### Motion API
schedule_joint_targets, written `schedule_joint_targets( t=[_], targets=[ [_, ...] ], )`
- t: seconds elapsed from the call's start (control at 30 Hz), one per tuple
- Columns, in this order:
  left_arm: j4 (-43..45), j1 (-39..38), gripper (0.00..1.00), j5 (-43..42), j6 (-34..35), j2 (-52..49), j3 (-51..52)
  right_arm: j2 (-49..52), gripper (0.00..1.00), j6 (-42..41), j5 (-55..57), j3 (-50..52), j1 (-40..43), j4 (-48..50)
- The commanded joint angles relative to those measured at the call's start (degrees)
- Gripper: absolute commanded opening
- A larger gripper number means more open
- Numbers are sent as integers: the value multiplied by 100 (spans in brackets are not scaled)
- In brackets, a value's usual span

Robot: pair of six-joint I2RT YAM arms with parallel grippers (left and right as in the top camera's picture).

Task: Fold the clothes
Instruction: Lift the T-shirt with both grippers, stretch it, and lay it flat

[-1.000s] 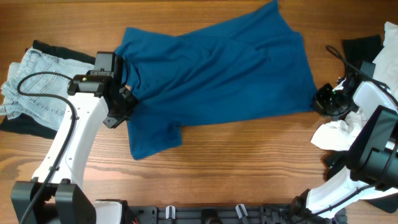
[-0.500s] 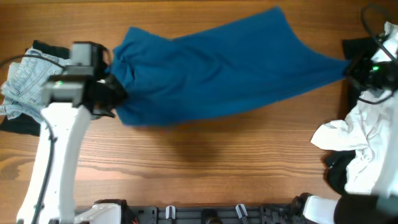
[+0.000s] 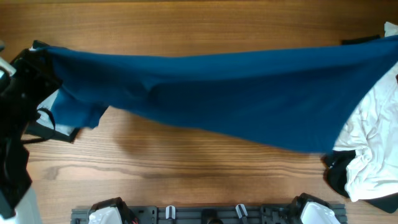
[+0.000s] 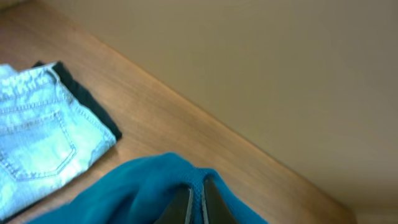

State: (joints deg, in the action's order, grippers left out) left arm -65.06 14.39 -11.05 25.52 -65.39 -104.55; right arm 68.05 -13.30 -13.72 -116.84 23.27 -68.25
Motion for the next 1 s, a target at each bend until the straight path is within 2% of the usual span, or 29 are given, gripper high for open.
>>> schedule_joint_targets(
  t=[0.0,0.2,0.3,0.43,0.57,0.63,0.67,0.7,0.73,0.77,0.83,0.9,0.97],
  targets=[
    [48,22,4,-125,-155,-94,-90,400,4,120,173,-59,-17,9],
    [256,-634,4,-153,-472,-1128,-87,1773,4,291,-332,-59,-22,-50],
    [942,-955,4,-103,-584,-2092,-90,2723,4,490,-334,-59,-212,369],
    [3340,-984,4,-120,-553,-3180,-90,3591,4,243,-328,-59,-651,1847],
    [5980,-960,4,-133,55,-3307,-186,3539,4,-1029,-588,-328,-706,3641],
    [6706,-894,4,-116,278,-3298,-595,3523,4,-1257,-564,-866,-667,3998],
    [6767,-841,4,-107,330,-3298,-922,3523,4,-1224,-437,-1220,-664,3995],
    [6673,-748,4,-109,328,-3298,-1318,3523,4,-1213,-236,-1499,-664,3877],
    [6024,-592,4,-140,326,-3281,-1849,3521,4,-986,-107,-1823,-664,3491],
    [4942,-498,4,-269,321,-3252,-2162,3521,4,-815,28,-1897,-667,2927],
    [3676,-485,4,-417,190,-3211,-2181,3545,4,-586,304,-1873,-671,1991],
    [1740,-529,4,-455,-247,-3268,-2149,3630,4,-444,887,-1788,-675,778],
    [271,-608,4,-457,-518,-3449,-2013,3753,4,-444,1434,-1652,-675,-24]
  ],
)
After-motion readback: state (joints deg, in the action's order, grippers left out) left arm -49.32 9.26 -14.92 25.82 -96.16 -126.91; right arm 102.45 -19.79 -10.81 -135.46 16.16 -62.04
